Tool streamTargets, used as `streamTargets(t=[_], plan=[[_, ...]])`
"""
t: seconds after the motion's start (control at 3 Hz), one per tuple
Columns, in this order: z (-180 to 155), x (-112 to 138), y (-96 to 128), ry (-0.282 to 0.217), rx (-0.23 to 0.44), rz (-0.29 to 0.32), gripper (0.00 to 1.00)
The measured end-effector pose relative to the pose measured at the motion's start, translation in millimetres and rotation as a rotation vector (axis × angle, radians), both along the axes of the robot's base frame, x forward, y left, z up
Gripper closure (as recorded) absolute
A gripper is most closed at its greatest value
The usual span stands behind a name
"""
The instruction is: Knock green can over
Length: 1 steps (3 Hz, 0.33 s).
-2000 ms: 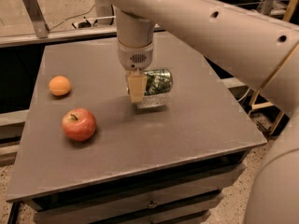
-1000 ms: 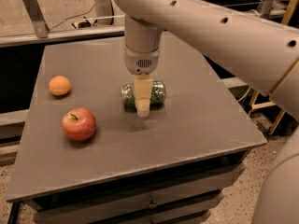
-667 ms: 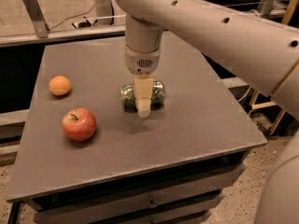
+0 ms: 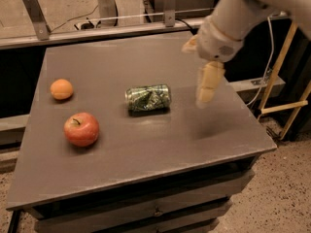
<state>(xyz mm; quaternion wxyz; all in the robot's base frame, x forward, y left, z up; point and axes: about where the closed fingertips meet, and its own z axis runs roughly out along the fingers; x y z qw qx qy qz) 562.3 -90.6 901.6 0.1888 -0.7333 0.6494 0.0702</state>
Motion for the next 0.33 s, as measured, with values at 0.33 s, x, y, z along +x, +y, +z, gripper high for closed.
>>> streamTargets(t=[0.33], plan=[[9.7,-4.4,-28.2,-0.029,0.028,-0.013,0.00]])
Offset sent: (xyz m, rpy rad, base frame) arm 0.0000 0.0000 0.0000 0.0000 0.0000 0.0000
